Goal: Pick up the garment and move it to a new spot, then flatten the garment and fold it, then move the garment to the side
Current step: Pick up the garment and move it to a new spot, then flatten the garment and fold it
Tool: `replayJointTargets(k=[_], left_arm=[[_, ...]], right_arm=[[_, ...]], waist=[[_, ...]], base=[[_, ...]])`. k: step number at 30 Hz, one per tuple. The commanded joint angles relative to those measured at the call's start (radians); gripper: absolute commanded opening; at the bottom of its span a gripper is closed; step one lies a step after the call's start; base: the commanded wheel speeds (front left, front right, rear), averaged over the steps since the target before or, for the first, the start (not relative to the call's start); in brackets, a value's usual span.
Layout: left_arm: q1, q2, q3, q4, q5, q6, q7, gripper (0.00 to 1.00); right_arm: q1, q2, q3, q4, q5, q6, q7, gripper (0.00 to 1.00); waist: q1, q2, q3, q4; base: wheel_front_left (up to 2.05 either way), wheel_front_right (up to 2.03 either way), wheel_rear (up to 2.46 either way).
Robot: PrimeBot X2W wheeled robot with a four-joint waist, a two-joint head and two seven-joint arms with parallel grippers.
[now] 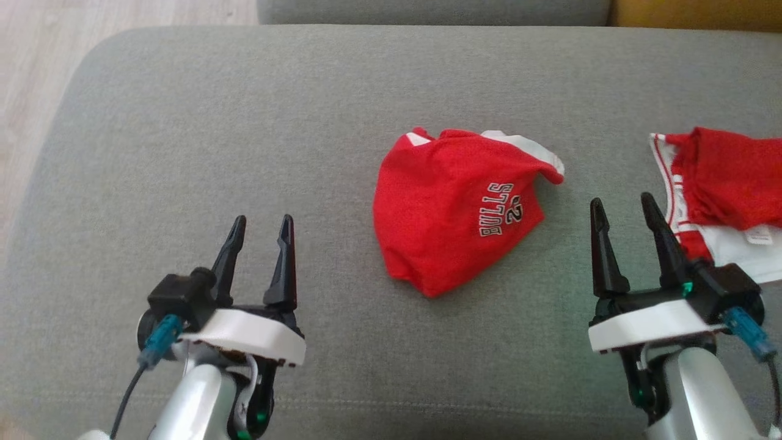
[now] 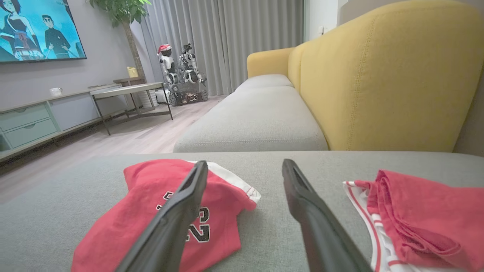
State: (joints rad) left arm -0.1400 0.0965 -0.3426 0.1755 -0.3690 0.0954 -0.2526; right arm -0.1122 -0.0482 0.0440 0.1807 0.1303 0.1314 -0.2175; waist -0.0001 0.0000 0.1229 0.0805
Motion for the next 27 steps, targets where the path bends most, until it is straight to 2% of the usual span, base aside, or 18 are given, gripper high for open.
replayJointTargets(k=[1, 8, 13, 16, 27], left_arm=[[-0.035, -0.005, 0.049, -0.046, 0.014, -0.007, -0.009, 1.00], [-0.041, -0.032, 0.077, -0.044, 0.057, -0.051, -0.009, 1.00], [-0.050, -0.041, 0.090, -0.029, 0.067, -0.070, -0.009, 1.00], [-0.058, -0.044, 0.088, -0.023, 0.070, -0.080, -0.009, 1.00], [-0.085, -0.046, 0.064, -0.016, 0.042, -0.076, -0.009, 1.00]], right_arm=[[-0.033, -0.002, 0.016, -0.022, 0.000, -0.001, 0.009, 1.00], [-0.170, -0.002, -0.003, 0.100, 0.119, -0.001, 0.141, 1.00], [-0.291, -0.002, -0.017, 0.208, 0.280, -0.001, 0.250, 1.00], [-0.352, -0.002, -0.032, 0.271, 0.337, -0.001, 0.304, 1.00], [-0.476, -0.009, -0.060, 0.429, 0.474, -0.001, 0.408, 1.00]], waist=[[0.0001, 0.0000, 0.008, 0.011], [0.0001, 0.0000, 0.049, 0.020], [0.0001, 0.0000, 0.089, 0.030], [0.0001, 0.0000, 0.112, 0.040], [0.0001, 0.0000, 0.148, 0.076]], base=[[0.00, 0.00, 0.00], [0.00, 0.00, 0.00], [0.00, 0.00, 0.00], [0.00, 0.00, 0.00], [0.00, 0.00, 0.00]])
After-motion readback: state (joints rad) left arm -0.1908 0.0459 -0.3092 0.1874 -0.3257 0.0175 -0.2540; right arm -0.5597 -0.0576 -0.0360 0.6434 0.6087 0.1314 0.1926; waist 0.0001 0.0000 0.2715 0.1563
